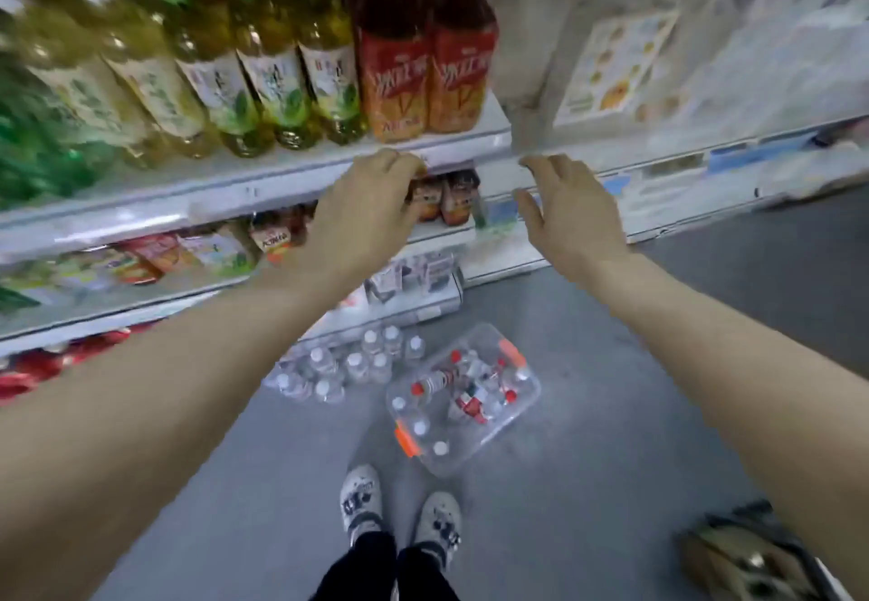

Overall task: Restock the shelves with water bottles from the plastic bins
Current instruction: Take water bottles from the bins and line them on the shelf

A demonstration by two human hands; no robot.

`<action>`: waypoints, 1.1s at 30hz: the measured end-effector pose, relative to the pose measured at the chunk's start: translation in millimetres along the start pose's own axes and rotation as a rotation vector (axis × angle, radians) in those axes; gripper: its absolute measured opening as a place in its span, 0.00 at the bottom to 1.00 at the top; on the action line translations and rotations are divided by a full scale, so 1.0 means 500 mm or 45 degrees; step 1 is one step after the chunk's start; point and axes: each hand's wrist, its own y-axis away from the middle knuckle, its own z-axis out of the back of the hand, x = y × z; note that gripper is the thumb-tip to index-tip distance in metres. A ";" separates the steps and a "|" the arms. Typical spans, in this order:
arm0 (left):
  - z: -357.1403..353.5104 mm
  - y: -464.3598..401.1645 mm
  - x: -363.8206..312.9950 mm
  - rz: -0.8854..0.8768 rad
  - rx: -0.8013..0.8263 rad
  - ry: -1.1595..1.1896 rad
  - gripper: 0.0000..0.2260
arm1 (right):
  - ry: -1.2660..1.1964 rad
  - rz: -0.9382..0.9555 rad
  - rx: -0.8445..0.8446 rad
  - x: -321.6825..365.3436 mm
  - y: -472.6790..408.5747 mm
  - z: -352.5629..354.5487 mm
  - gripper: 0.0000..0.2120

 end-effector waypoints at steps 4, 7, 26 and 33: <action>-0.235 0.127 0.055 0.028 0.261 0.097 0.14 | -0.077 -0.126 0.187 -0.020 0.154 -0.216 0.18; -0.393 0.232 0.091 0.074 0.412 0.127 0.14 | -0.135 -0.205 0.297 -0.018 0.267 -0.372 0.20; -1.143 0.618 0.247 -0.082 0.898 0.129 0.22 | -0.543 -0.459 1.061 0.006 0.775 -1.118 0.28; -1.220 0.658 0.244 -0.060 0.825 0.086 0.18 | -0.627 -0.559 1.002 0.015 0.806 -1.192 0.29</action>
